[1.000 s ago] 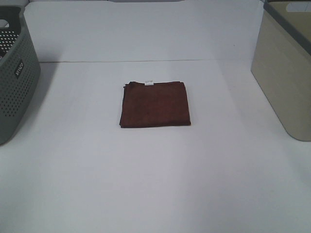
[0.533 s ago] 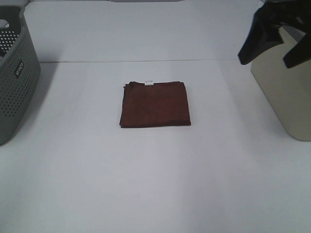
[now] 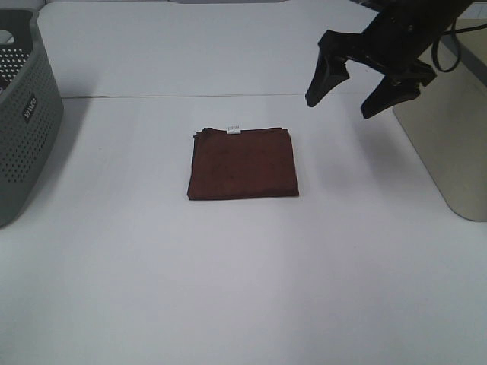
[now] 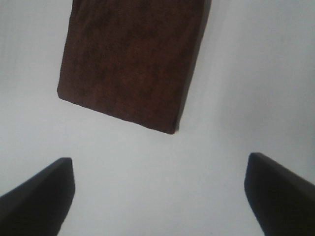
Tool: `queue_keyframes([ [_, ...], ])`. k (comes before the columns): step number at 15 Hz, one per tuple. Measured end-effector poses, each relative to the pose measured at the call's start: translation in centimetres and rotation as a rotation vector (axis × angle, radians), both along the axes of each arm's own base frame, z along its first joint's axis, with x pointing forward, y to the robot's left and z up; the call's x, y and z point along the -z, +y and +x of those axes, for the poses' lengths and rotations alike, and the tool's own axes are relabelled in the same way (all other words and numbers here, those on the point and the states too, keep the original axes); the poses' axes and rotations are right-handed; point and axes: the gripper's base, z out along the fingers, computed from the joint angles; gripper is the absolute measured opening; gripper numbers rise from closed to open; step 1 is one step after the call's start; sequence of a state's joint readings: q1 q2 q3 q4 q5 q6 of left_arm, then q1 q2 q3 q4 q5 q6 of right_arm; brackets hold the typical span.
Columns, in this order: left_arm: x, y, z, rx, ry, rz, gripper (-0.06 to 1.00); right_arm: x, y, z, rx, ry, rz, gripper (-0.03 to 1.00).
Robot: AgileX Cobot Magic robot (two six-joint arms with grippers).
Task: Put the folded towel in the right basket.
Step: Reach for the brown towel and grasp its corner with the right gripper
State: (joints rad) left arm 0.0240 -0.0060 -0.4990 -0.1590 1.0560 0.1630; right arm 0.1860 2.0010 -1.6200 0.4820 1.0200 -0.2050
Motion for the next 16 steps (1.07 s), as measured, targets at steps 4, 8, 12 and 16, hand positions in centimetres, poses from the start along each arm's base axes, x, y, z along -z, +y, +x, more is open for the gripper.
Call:
queue_keyframes([
  [4,0.0,0.0,0.0,0.000,0.000,0.000,0.00,3.9,1.5,3.6,-0.027,0.083,0.088,0.88],
  [8,0.0,0.0,0.0,0.000,0.000,0.000,0.00,8.8,2.0,5.1,-0.037,0.142,0.093,0.87],
  [12,0.0,0.0,0.0,0.000,0.000,0.000,0.00,11.7,2.6,5.5,-0.062,0.149,0.160,0.87],
  [16,0.0,0.0,0.0,0.000,0.000,0.000,0.00,13.0,2.2,6.0,-0.029,0.136,0.166,0.87],
])
